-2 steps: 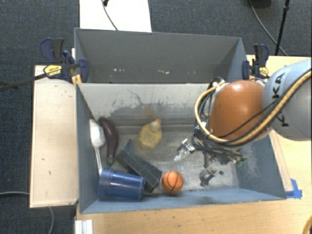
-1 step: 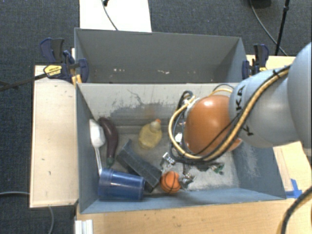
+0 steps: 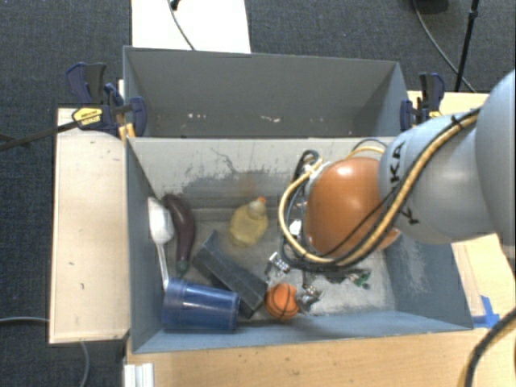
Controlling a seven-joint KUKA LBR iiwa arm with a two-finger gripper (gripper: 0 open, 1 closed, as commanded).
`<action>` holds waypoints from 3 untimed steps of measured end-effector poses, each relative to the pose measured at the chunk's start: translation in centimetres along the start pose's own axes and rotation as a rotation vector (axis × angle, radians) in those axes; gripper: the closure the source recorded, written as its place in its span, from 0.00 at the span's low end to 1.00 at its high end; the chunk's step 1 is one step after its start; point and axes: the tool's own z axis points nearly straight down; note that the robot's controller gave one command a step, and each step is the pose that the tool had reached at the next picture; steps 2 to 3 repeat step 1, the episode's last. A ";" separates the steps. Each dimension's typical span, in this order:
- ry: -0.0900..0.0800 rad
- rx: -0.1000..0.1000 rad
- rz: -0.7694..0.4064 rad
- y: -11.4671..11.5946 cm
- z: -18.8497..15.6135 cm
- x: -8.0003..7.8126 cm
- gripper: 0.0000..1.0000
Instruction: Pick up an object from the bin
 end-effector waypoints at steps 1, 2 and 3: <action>-0.004 -0.005 0.037 -0.6 -14.6 0.3 1.00; -0.004 -0.005 0.037 -0.6 -14.6 0.3 1.00; -0.004 -0.005 0.037 -0.6 -14.6 0.3 1.00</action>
Offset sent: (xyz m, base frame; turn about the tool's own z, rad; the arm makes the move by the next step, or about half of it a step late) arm 0.0000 0.0000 0.0000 0.0000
